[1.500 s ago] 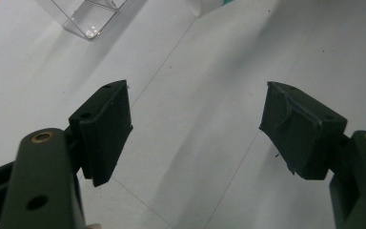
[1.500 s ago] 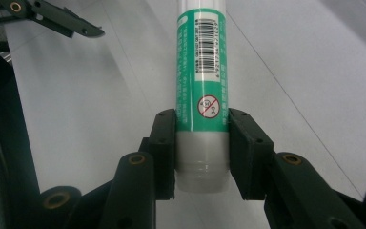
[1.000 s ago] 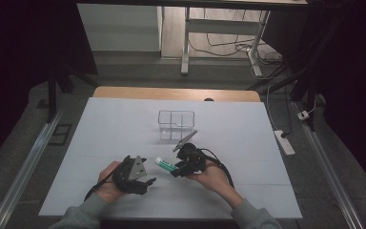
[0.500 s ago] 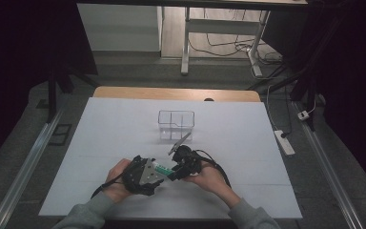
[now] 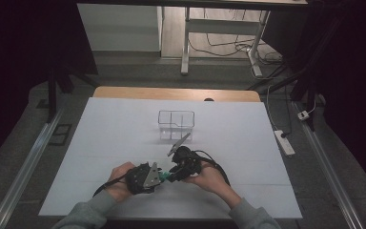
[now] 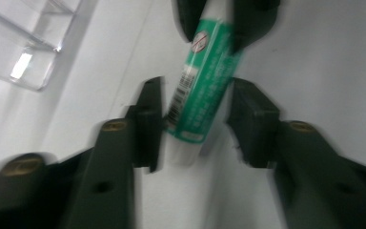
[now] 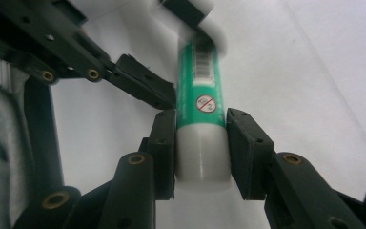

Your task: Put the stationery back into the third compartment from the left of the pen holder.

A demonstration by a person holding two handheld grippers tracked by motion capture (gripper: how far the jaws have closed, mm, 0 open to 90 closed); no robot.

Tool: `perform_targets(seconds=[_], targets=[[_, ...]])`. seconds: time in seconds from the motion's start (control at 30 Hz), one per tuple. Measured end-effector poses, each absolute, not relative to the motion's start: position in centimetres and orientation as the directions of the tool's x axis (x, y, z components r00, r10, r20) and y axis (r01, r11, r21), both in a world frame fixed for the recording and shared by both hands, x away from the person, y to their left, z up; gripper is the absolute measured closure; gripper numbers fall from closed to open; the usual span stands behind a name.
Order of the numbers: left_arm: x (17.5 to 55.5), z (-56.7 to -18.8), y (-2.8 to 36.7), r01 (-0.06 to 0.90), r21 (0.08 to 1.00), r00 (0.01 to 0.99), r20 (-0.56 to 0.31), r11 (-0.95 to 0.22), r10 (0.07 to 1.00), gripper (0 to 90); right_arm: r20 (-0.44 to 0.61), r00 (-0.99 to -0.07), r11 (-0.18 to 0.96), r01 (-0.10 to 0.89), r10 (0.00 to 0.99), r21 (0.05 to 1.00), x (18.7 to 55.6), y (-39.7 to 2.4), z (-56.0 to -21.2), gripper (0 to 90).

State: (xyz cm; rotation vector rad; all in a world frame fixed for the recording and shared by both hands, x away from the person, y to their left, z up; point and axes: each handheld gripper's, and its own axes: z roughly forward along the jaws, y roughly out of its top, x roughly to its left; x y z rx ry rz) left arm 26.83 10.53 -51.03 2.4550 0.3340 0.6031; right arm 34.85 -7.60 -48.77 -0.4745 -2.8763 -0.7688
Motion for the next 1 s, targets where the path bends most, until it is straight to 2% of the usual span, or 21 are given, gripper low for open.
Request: perform_targets(seconds=[0.03,0.1,0.2,0.23,0.27,0.33,0.4,0.5,0.57,0.63,0.73,0.8,1.0], targets=[[27.0,-50.6,11.0,0.116,0.626,0.864,0.320,-0.771,0.389,87.8,0.206,-0.941,0.820,0.337,0.270,0.462,34.9,-7.7,-48.8,63.6],[27.5,-50.3,11.7,0.151,0.650,0.871,0.268,-0.745,0.411,88.8,0.226,-0.938,0.811,0.343,0.264,0.473,35.1,-7.8,-48.9,63.6],[28.1,-50.9,12.1,0.190,0.639,0.873,0.238,-0.746,0.427,88.7,0.220,-0.940,0.811,0.338,0.262,0.477,34.9,-7.7,-48.8,63.9],[28.1,-51.1,12.0,0.192,0.639,0.870,0.240,-0.745,0.431,88.2,0.203,-0.939,0.809,0.343,0.278,0.478,34.9,-7.7,-48.8,64.0],[28.0,-51.1,11.9,0.190,0.642,0.861,0.254,-0.743,0.440,81.8,0.201,-0.933,0.802,0.359,0.298,0.477,34.9,-7.8,-48.7,64.1],[27.7,-51.1,11.6,0.177,0.638,0.858,0.273,-0.749,0.435,61.6,0.212,-0.930,0.795,0.367,0.301,0.482,35.2,-8.0,-48.7,64.1],[27.5,-51.2,11.3,0.157,0.634,0.865,0.282,-0.758,0.415,59.8,0.223,-0.927,0.783,0.375,0.303,0.496,35.4,-8.3,-48.5,64.2],[27.4,-51.4,10.9,0.150,0.627,0.862,0.295,-0.765,0.411,47.7,0.229,-0.924,0.774,0.381,0.306,0.505,35.4,-8.4,-48.3,64.2],[27.5,-51.6,10.7,0.157,0.617,0.858,0.302,-0.771,0.416,45.0,0.233,-0.927,0.775,0.373,0.293,0.510,35.3,-8.4,-48.3,64.3],[27.6,-51.8,10.6,0.163,0.601,0.850,0.317,-0.782,0.421,43.8,0.247,-0.928,0.772,0.368,0.277,0.517,35.2,-8.3,-48.2,64.3],[27.5,-51.9,10.5,0.145,0.587,0.852,0.336,-0.797,0.402,53.0,0.258,-0.931,0.769,0.361,0.260,0.528,34.9,-8.1,-48.0,64.3],[27.4,-51.9,10.5,0.131,0.577,0.861,0.337,-0.806,0.381,56.1,0.238,-0.938,0.776,0.342,0.252,0.530,34.7,-7.9,-47.9,64.2],[27.2,-52.0,10.3,0.103,0.549,0.886,0.329,-0.829,0.328,63.4,0.260,-0.934,0.764,0.352,0.246,0.541,34.7,-8.0,-47.8,63.1]])
